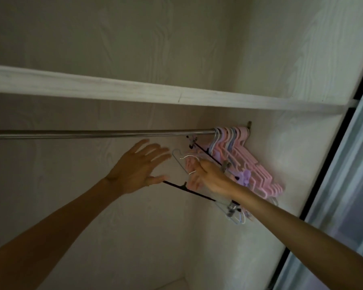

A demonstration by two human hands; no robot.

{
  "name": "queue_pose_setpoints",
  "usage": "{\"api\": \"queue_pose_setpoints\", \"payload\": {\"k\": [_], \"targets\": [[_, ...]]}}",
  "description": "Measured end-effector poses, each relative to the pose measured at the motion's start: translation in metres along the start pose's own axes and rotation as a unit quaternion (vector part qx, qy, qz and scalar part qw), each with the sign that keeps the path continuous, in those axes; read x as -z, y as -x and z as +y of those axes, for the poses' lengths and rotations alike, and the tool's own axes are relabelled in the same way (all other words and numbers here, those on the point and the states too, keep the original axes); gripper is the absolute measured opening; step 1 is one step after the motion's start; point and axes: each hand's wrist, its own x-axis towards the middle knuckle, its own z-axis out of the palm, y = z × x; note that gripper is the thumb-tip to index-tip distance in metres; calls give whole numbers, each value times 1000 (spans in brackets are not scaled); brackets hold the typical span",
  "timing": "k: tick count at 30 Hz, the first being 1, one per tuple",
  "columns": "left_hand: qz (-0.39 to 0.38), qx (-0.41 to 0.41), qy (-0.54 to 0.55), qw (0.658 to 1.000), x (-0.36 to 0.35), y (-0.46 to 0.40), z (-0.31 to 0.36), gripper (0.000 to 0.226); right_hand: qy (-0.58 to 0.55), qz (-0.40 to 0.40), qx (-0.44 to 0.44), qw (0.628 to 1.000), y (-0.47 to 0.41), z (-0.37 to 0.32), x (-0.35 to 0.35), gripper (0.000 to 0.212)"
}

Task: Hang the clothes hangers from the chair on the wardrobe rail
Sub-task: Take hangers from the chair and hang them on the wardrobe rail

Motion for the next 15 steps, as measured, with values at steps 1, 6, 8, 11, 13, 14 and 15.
{"api": "queue_pose_setpoints", "payload": {"k": [1, 6, 8, 11, 13, 14, 15], "targets": [[24, 57, -4, 998, 3, -7, -2, 60, 33, 19, -12, 999, -1, -4, 7, 42], [-27, 237, -51, 970, -5, -29, -16, 58, 300, 85, 3, 950, -15, -28, 32, 25], [-39, 250, -62, 966, -10, -28, -18, 57, 336, 125, -9, 933, -26, -38, 36, 20], [-39, 240, -83, 967, -14, -28, -19, 57, 363, 176, -37, 914, -48, -49, 44, 23], [-49, 249, -79, 964, -15, -29, -18, 57, 371, 212, -58, 902, -61, -54, 47, 22], [-50, 256, -76, 962, -16, -29, -16, 56, 381, 226, -67, 894, -67, -53, 47, 24], [-49, 260, -75, 961, -16, -29, -15, 55, 395, 230, -78, 886, -73, -53, 44, 29]]}}
